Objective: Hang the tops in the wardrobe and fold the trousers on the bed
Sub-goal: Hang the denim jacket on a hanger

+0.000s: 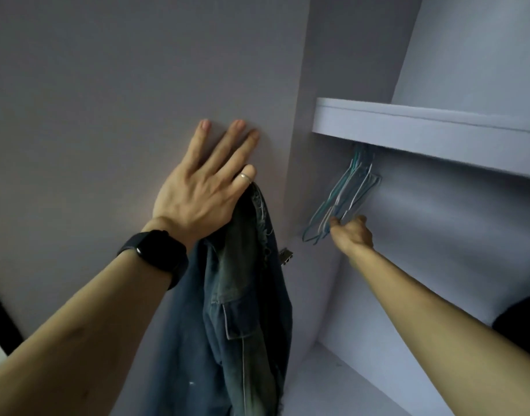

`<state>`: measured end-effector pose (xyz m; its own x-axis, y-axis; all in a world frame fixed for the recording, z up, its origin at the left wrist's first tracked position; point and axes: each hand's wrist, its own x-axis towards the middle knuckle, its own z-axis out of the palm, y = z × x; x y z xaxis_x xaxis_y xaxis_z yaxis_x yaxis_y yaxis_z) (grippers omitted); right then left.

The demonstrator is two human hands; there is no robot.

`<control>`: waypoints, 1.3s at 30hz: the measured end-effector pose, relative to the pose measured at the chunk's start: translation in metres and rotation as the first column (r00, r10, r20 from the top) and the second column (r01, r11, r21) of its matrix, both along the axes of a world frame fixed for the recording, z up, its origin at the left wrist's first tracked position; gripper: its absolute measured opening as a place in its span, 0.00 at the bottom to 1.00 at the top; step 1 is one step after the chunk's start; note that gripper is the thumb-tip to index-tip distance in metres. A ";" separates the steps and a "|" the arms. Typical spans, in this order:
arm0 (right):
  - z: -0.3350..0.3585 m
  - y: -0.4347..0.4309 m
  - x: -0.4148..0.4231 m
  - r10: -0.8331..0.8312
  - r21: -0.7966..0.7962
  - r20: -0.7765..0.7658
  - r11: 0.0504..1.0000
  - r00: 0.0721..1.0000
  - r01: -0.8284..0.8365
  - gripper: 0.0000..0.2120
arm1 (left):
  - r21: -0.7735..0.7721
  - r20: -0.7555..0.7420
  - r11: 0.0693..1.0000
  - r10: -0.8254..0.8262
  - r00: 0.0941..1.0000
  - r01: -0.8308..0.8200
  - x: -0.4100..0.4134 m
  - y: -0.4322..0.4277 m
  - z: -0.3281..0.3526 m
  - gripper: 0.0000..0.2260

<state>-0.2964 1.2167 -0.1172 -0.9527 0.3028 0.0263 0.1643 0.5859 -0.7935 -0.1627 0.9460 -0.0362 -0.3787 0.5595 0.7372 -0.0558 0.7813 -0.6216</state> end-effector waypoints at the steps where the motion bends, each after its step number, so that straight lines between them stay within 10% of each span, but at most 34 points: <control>1: -0.002 -0.001 -0.005 -0.016 -0.032 -0.007 0.999 1.000 0.016 0.32 | -0.003 -0.018 1.000 -0.010 1.000 0.010 -0.003 -0.001 0.000 0.09; 25: 0.037 0.043 0.072 -0.148 0.096 -0.159 0.982 0.976 0.164 0.14 | 0.049 0.157 0.999 -0.007 0.988 0.000 0.007 -0.005 -0.007 0.17; 30: 0.017 0.085 0.171 -0.128 -0.147 -0.123 0.983 0.984 0.109 0.17 | 0.225 0.297 0.973 -0.111 0.948 0.043 0.026 0.018 0.013 0.13; 33: 0.009 0.099 0.232 -0.107 -0.293 -0.065 0.953 0.992 0.083 0.19 | 0.515 0.348 0.857 -0.246 0.905 0.035 0.047 0.036 0.011 0.11; 39: -0.001 0.125 0.332 -0.005 -0.585 0.004 0.811 1.000 0.006 0.21 | 0.917 0.399 0.294 -0.674 0.622 -0.270 0.132 0.106 -0.032 0.14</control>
